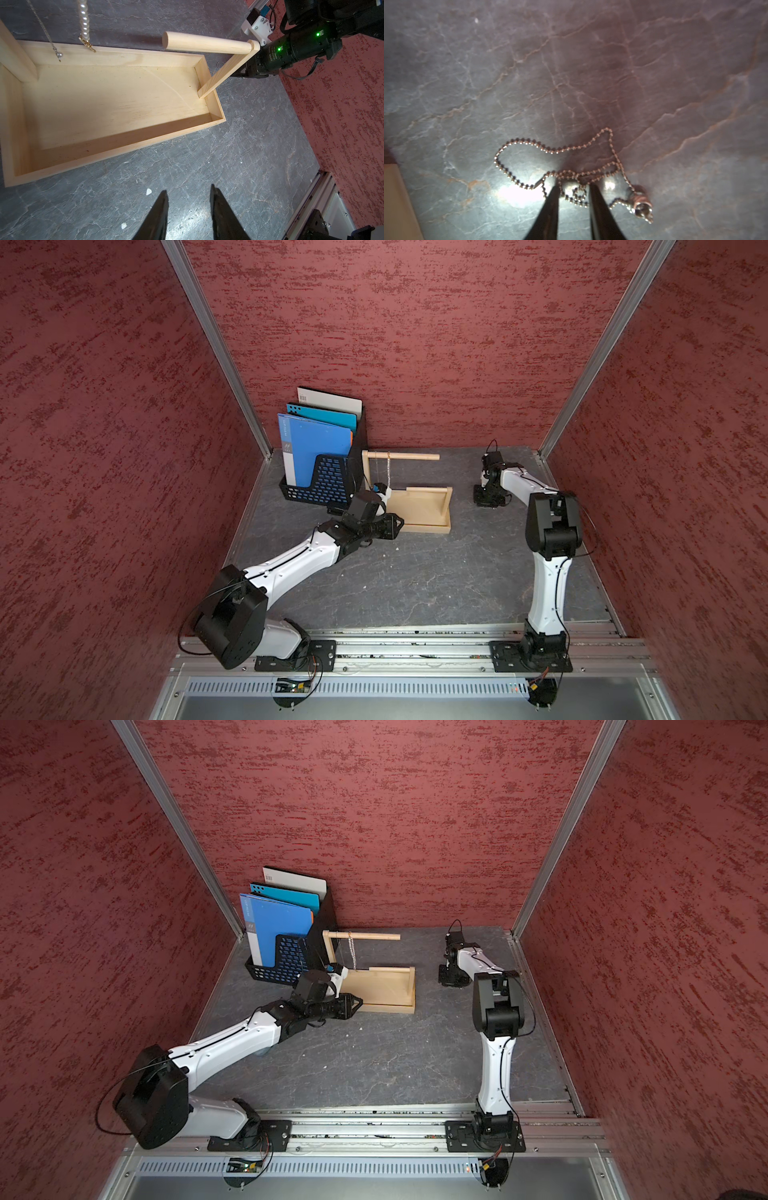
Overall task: Hang the necklace on the jewelry display stand
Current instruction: Move the necklace to the center of the board.
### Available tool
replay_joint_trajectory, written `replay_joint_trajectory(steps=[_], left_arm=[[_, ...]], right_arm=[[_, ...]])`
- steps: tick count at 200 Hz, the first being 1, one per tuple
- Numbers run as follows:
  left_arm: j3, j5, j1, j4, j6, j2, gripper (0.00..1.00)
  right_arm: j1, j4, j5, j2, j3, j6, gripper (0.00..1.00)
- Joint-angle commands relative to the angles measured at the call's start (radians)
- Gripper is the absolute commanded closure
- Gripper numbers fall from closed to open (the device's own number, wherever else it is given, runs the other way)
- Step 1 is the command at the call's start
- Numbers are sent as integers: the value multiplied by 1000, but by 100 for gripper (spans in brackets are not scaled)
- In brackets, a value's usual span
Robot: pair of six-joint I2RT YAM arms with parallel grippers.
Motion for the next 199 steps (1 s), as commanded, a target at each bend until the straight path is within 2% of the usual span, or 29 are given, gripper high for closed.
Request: replay_joint_trajectory(steps=[1, 21, 44, 69, 101, 154, 164, 181, 199], left_arm=[[20, 1, -10, 3, 10, -14, 64], [27, 2, -10, 3, 14, -12, 64], [35, 12, -11, 3, 14, -7, 64], [39, 19, -13, 5, 14, -4, 64], [24, 10, -17, 15, 16, -15, 64], [-19, -12, -19, 37, 4, -51, 64], [-23, -18, -19, 38, 8, -55, 64], [-33, -26, -18, 41, -2, -62, 64], [-42, -6, -21, 68, -20, -64, 64]], right_arm=[[8, -82, 14, 35, -17, -20, 82], [16, -121, 33, 14, -51, -28, 89], [27, -153, -7, -43, -123, -11, 100], [45, -148, -75, -152, -268, 39, 100], [89, -112, -171, -362, -509, 124, 100], [248, -151, -280, -742, -829, 308, 100], [271, -163, -299, -817, -859, 347, 90], [284, -203, -315, -907, -867, 409, 67], [275, -260, -252, -969, -810, 408, 60]])
